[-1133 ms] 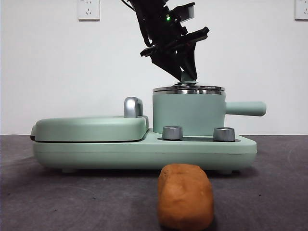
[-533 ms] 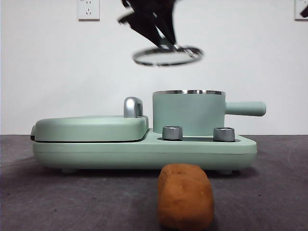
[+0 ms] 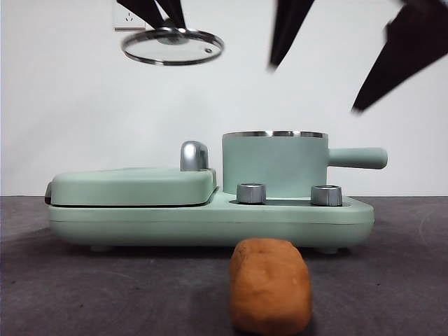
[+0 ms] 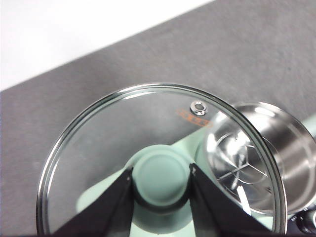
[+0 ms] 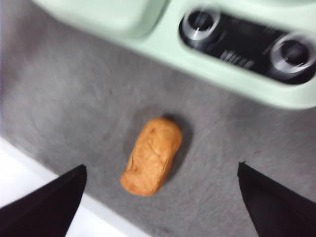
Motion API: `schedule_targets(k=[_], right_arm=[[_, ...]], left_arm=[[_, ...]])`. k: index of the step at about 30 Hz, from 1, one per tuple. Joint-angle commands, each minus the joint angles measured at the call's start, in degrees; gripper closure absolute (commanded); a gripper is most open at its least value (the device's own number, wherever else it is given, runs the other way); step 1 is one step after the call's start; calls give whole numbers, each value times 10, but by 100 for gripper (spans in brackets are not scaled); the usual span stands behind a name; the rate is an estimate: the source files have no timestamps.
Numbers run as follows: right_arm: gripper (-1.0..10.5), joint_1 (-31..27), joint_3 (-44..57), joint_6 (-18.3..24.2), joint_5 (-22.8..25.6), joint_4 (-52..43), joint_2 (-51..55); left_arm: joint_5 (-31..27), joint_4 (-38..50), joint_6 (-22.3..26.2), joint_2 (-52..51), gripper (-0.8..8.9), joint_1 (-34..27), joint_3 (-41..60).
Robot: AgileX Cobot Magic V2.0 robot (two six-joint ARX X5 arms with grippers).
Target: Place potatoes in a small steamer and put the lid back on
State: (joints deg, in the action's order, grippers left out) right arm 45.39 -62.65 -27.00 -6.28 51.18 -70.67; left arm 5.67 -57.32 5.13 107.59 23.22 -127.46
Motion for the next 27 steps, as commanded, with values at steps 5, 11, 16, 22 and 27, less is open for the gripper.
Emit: schedule_targets(k=[5, 11, 16, 22, 27], right_arm=[[460, 49, -10, -31, 2, -11, -124], [460, 75, -10, -31, -9, -37, -204], [460, 84, -10, -30, -18, -55, -249], [545, 85, -10, -30, -18, -56, -284], [856, 85, -11, -30, -16, -61, -287]], left_arm=[[-1, -3, -3, -10, 799, -24, -23], [-1, -12, -3, -10, 799, -41, -23], [-1, -16, -3, -10, 799, -47, -23], [-1, -18, -3, -10, 799, -49, -23], [-1, -19, -7, -10, 799, -49, -23]])
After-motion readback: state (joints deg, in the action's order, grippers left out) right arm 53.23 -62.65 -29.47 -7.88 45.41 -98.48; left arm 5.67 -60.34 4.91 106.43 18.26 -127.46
